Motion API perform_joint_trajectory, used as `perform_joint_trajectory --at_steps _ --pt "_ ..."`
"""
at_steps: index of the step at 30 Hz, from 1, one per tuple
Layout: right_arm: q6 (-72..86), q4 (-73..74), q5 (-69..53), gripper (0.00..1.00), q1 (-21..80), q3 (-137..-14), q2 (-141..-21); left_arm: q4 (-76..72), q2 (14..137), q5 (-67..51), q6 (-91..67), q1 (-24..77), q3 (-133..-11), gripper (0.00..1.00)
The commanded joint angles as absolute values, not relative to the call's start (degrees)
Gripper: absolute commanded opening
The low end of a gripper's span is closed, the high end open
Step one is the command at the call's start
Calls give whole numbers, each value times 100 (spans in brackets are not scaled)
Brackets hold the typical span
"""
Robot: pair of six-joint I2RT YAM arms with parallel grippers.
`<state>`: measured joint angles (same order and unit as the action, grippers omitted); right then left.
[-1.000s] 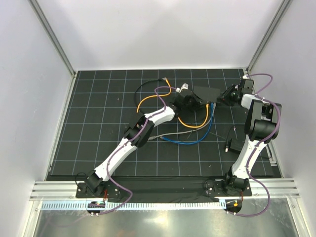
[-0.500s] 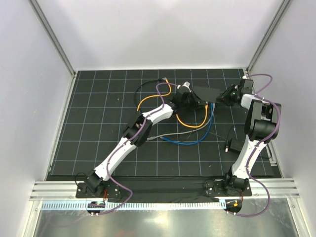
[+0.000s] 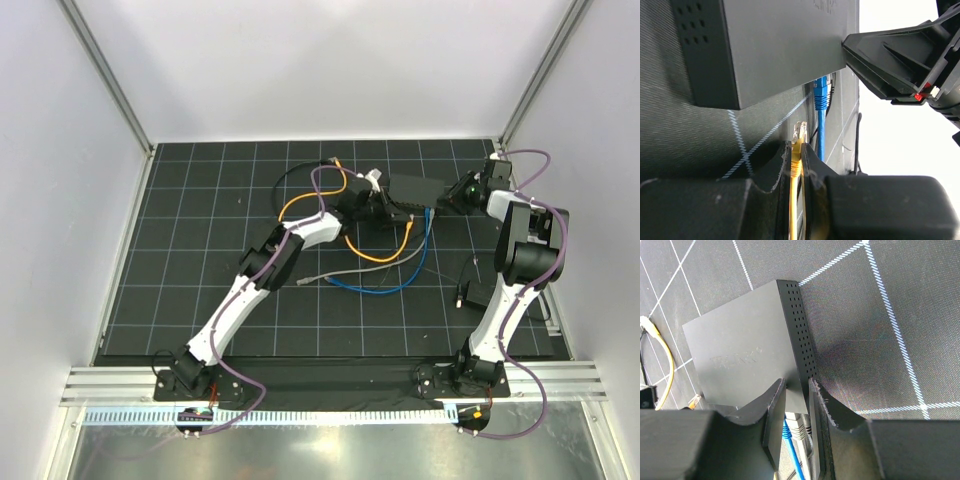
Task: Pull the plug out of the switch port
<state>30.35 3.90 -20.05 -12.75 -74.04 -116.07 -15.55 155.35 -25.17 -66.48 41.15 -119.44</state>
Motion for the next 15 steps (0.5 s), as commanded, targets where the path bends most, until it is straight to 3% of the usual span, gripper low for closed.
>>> perform_joint_trajectory --at_steps 1,10,15 --pt "3041 448 -2074 32 -1248 -7409 -11549 -1391 14951 -2619 -6180 3999 -11900 0" --pt "3041 448 -2118 32 -1266 -7400 -11558 -835 14256 -2645 -5353 3692 -11628 0" --pt "3032 431 -2153 32 -1266 -7418 -11566 -265 14405 -3636 -5177 3279 -12260 0"
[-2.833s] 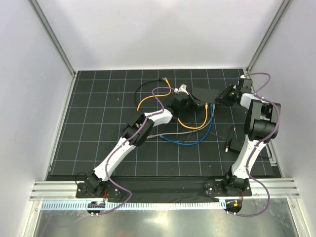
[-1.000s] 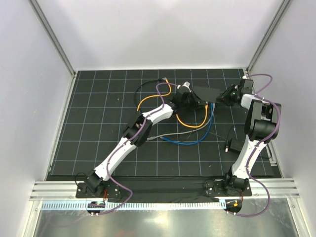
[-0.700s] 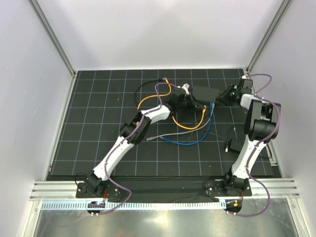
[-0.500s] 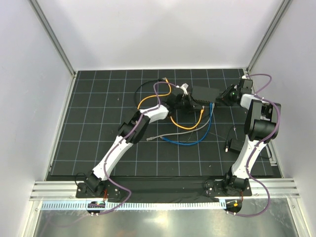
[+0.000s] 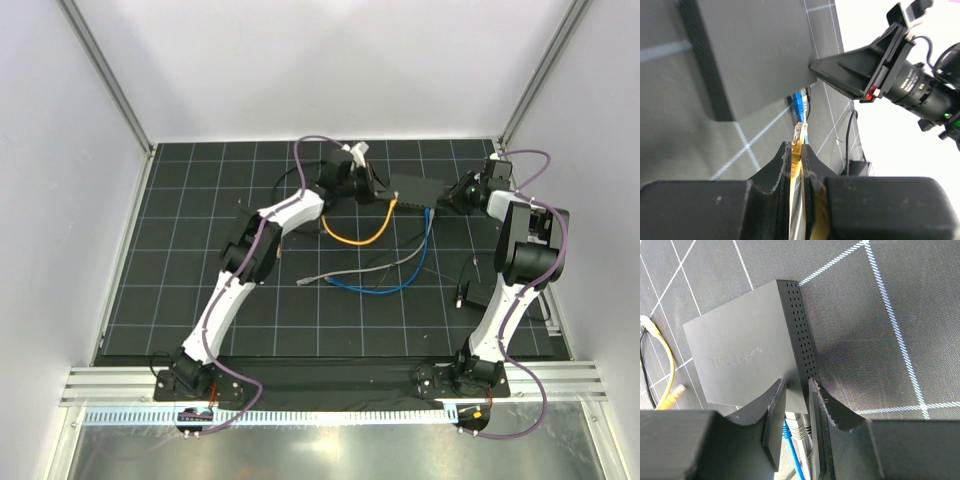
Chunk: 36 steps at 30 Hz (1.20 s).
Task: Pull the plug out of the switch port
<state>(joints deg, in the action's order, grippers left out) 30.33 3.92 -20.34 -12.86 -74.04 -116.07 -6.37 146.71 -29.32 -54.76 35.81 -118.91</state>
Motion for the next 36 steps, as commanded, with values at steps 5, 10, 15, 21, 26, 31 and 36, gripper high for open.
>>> perform_joint_trajectory --at_steps 5,10,15,21,26,31,36 --pt "3041 431 -2171 32 -1266 -7418 -11584 527 14379 -3954 -4562 3050 -12516 0" --pt "3050 404 -2215 32 -1266 -7418 -11601 1229 14537 -4464 -4132 2760 -13060 0" --pt "3050 404 -2215 32 -1266 -7427 -11610 1415 14704 -4710 -3929 2356 -13245 0" --pt "3041 404 -2232 32 -1266 -7436 -11619 1626 15011 -4570 -3823 2110 -13350 3" --pt "3050 404 -2224 32 -1274 -7436 -11619 1521 14898 -4281 -3902 2074 -13210 29" --pt "3102 369 -2250 32 -1266 -7418 -11610 1169 14477 -3894 -4069 2127 -13025 44" --pt "3094 387 -2233 32 -1283 -7400 -11540 625 14081 -3753 -4342 2460 -12718 50"
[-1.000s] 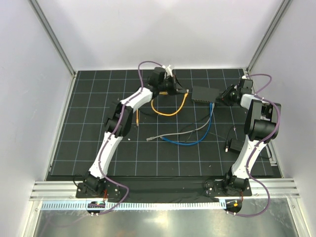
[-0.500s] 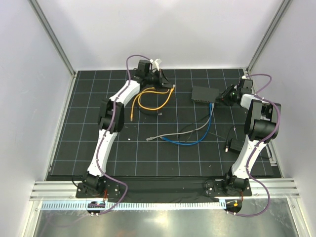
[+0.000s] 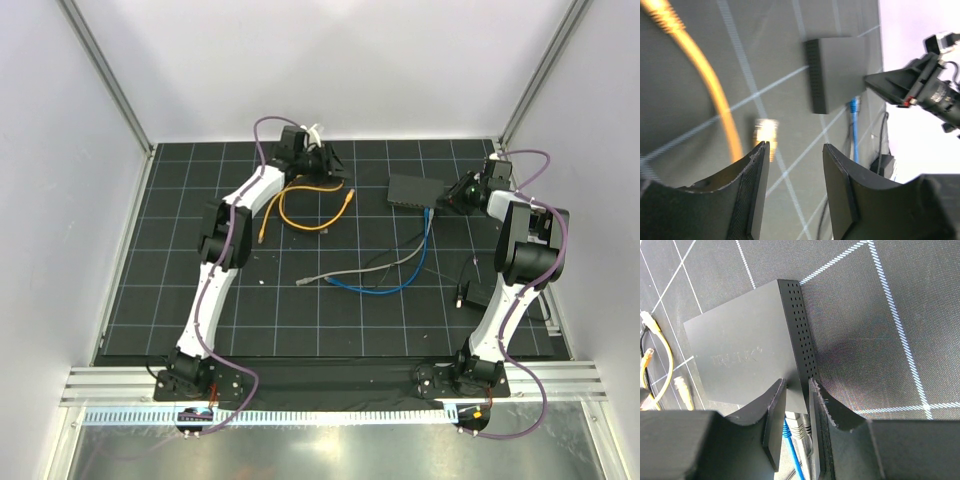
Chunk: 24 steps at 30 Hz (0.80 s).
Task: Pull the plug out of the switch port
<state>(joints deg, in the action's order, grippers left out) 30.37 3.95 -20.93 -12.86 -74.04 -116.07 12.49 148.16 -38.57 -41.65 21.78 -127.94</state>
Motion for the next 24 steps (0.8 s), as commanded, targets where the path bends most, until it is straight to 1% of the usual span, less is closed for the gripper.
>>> perform_joint_trajectory --at_steps 1,3,4,7,11,14,17,24 --pt "3068 404 -2224 33 -1283 -7400 -11523 554 14054 -3727 -4333 2548 -12709 51" --pt "3050 422 -2224 33 -1283 -7400 -11514 440 13940 -3630 -4473 2803 -12534 52" --pt "3050 431 -2241 33 -1283 -7409 -11531 -144 13879 -3595 -4587 2891 -12359 52" --pt "3050 431 -2285 33 -1275 -7427 -11558 -1129 13799 -3411 -5149 3277 -11787 56" --pt "3024 474 -2320 33 -1283 -7427 -11531 -1861 14202 -3226 -5773 3691 -11821 58" --pt "3015 510 -2329 33 -1318 -7409 -11505 -2248 14677 -3050 -6248 3981 -12119 58" --pt "3032 510 -2373 33 -1336 -7400 -11514 -2312 15064 -2734 -6389 4236 -12339 57" --pt "3032 466 -2478 33 -1424 -7330 -11487 -2874 15266 -1662 -6513 4509 -11970 51"
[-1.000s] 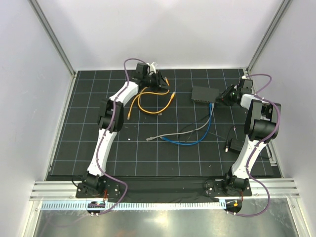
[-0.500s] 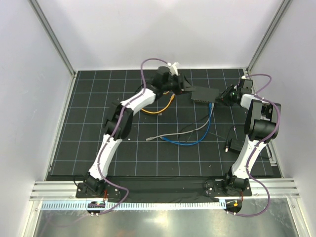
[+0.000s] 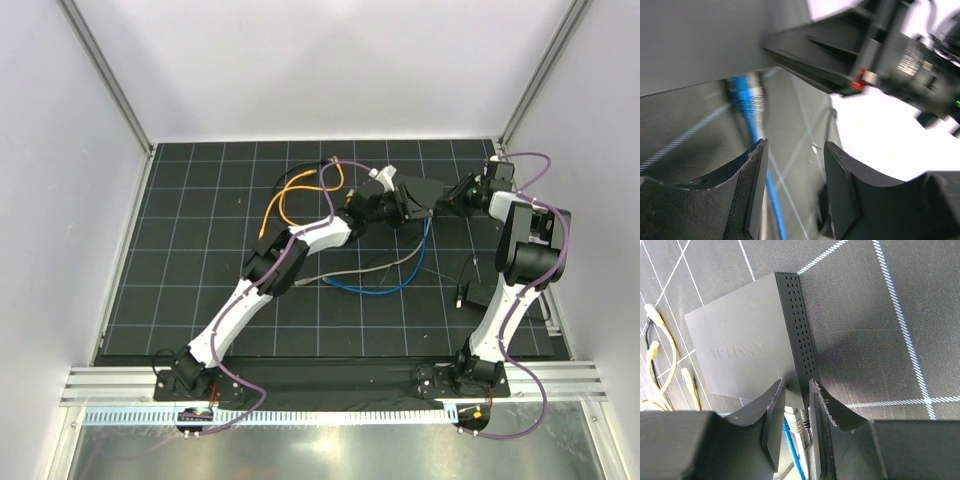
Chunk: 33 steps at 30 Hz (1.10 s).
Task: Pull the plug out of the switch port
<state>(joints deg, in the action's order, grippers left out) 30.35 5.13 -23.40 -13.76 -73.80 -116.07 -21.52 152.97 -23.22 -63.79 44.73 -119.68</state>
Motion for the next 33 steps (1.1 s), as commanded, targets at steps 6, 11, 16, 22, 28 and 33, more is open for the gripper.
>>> perform_joint_trajectory --at_steps 6,11,16,22,28,33 --pt "3050 439 -2549 33 -1441 -7304 -11479 -2330 15487 -1065 -6574 4658 -12217 50" --pt "3059 404 -2584 32 -1441 -7286 -11470 -1907 15442 -327 -6635 4728 -12217 49" --pt "3067 378 -2637 32 -1441 -7277 -11487 -1618 15863 -360 -6864 4746 -12944 49" --pt "3076 369 -2681 31 -1441 -7260 -11478 -1486 16031 -360 -7127 4764 -13043 46" --pt "3085 343 -2689 31 -1441 -7251 -11452 -1310 15847 -54 -7207 4816 -12788 42" --pt "3111 325 -2689 31 -1450 -7225 -11470 -941 16110 -53 -7338 4860 -13359 38"
